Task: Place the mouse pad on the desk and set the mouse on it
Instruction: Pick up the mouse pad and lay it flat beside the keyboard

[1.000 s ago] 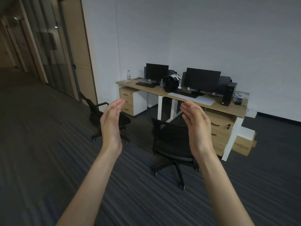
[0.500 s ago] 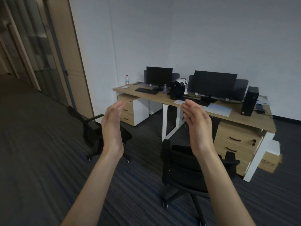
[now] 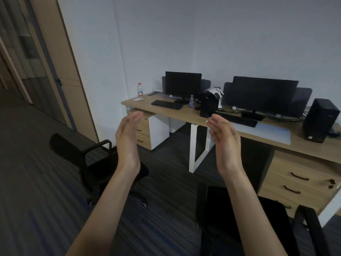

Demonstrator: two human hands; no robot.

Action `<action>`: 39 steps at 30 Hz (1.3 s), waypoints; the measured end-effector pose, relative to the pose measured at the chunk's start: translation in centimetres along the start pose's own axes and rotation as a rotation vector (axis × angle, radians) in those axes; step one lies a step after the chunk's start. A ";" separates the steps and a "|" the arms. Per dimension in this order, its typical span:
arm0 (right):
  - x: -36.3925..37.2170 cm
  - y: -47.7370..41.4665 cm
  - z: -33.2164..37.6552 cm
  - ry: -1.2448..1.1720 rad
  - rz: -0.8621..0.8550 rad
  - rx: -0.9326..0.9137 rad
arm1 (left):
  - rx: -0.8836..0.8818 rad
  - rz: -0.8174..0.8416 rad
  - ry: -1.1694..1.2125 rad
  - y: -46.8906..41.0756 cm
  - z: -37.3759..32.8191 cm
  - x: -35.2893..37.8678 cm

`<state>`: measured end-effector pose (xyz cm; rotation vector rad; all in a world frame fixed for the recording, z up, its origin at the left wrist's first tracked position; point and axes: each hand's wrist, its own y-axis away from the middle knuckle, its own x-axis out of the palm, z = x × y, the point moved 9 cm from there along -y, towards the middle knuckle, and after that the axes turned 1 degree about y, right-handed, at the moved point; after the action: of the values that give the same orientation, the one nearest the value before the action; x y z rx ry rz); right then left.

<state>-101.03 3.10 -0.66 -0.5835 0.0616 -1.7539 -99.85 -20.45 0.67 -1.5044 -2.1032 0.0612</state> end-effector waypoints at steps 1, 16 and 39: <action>0.7 -1.9 -1.1 0.005 -0.005 0.008 | -0.010 0.001 -0.011 -2.1 1.0 0.2; 5.7 -31.9 -18.0 0.067 -0.166 -0.005 | -0.066 0.159 0.043 -34.3 19.7 8.2; -5.4 -77.8 -33.1 0.173 -0.428 -0.047 | -0.275 0.437 0.162 -71.6 51.4 37.4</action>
<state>-183.79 20.65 -4.69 -0.5017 0.1051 -2.2226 -193.33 0.01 -3.43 -2.0376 -1.6751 -0.1906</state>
